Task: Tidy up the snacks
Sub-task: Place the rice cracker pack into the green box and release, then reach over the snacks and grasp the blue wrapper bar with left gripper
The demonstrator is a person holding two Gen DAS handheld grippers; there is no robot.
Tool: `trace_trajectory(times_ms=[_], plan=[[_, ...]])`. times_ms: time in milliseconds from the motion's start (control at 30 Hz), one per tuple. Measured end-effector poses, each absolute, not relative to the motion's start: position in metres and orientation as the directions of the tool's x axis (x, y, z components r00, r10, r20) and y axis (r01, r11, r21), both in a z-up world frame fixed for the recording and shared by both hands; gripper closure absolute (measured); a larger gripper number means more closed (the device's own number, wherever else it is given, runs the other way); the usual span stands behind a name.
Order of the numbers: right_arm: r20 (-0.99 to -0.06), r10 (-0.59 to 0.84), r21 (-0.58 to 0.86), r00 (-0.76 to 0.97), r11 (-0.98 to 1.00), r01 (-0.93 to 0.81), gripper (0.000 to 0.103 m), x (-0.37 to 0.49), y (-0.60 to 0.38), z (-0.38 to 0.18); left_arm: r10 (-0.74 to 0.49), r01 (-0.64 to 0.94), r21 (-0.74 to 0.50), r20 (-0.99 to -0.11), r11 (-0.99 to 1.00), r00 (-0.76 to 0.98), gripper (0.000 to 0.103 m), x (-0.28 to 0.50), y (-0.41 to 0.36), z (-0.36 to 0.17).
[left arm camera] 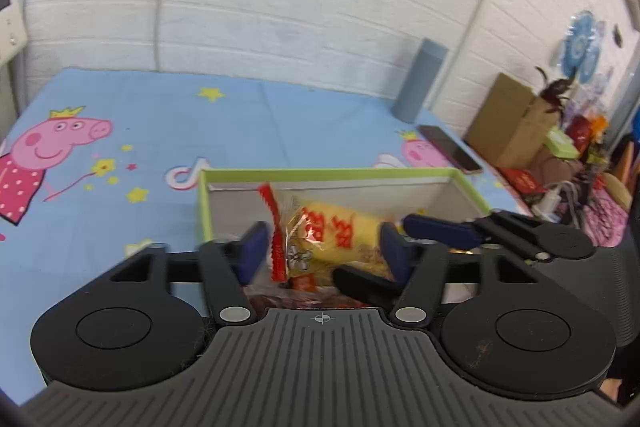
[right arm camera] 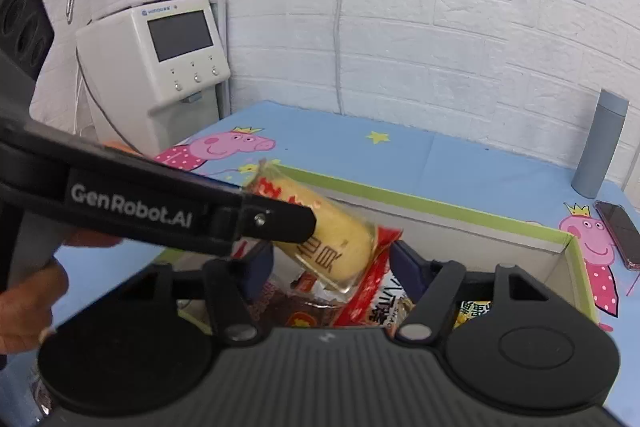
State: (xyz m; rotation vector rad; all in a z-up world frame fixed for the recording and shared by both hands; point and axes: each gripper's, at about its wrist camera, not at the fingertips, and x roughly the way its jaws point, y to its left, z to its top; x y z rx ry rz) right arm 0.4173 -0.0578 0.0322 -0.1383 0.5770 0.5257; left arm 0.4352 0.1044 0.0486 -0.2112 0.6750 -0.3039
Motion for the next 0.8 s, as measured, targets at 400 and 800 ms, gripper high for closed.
trace_trajectory(times_ms=[400,800], plan=[[-0.387,0.474,-0.016,0.791,0.854,-0.520,0.010,0.336,-0.100,0.093,-0.344,0.256,-0.247,-0.444,0.935,0.828,0.031,0.356,0.098,0.104],[-0.530,0.557,0.223,0.640,0.819,-0.529,0.010,0.192,-0.135,0.008,-0.324,0.201,-0.266,-0.597,0.943,0.734,0.029,0.212,0.085,0.022]])
